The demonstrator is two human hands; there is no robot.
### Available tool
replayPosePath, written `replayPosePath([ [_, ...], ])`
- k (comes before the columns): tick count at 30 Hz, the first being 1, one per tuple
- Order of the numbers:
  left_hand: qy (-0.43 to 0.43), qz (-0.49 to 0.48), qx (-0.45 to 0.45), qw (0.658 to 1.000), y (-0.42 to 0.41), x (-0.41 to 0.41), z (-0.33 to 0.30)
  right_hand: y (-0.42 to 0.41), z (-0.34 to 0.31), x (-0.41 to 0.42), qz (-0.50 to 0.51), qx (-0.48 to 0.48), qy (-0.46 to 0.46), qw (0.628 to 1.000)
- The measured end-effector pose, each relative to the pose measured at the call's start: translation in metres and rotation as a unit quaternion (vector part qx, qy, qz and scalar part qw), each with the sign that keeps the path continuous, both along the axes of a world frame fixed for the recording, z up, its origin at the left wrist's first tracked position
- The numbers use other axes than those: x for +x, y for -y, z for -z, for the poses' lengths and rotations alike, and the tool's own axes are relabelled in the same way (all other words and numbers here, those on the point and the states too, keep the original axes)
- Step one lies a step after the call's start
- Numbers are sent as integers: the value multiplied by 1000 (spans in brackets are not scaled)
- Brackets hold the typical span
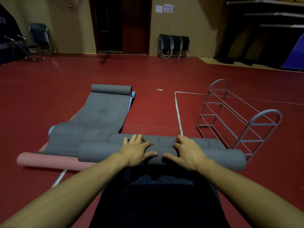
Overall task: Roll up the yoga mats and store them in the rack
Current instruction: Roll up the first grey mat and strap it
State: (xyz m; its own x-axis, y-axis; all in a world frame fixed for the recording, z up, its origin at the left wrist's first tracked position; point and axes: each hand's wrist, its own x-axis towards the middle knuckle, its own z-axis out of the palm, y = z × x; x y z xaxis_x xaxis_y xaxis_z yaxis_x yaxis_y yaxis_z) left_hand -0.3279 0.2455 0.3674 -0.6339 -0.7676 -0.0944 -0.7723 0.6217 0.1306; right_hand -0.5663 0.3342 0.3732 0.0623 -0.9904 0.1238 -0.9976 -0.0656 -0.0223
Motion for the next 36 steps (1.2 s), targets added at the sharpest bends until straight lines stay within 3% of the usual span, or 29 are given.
replayPosePath([
  [6,7,35,-153,987,-13,-1,11,4,-6,2,46,47,44,997],
  [9,29,50,-135,989,-9,0,9,8,-6,3,57,22,96,994],
  [13,40,58,-118,991,-4,-1,10,13,-4,6,61,18,68,996],
  [21,-32,73,-67,995,12,-2,11,16,3,1,32,-28,11,999],
  [30,-56,16,-156,986,13,-11,17,37,0,2,53,-9,11,998],
  [36,-57,20,-149,987,14,-15,21,45,1,8,75,4,46,996],
])
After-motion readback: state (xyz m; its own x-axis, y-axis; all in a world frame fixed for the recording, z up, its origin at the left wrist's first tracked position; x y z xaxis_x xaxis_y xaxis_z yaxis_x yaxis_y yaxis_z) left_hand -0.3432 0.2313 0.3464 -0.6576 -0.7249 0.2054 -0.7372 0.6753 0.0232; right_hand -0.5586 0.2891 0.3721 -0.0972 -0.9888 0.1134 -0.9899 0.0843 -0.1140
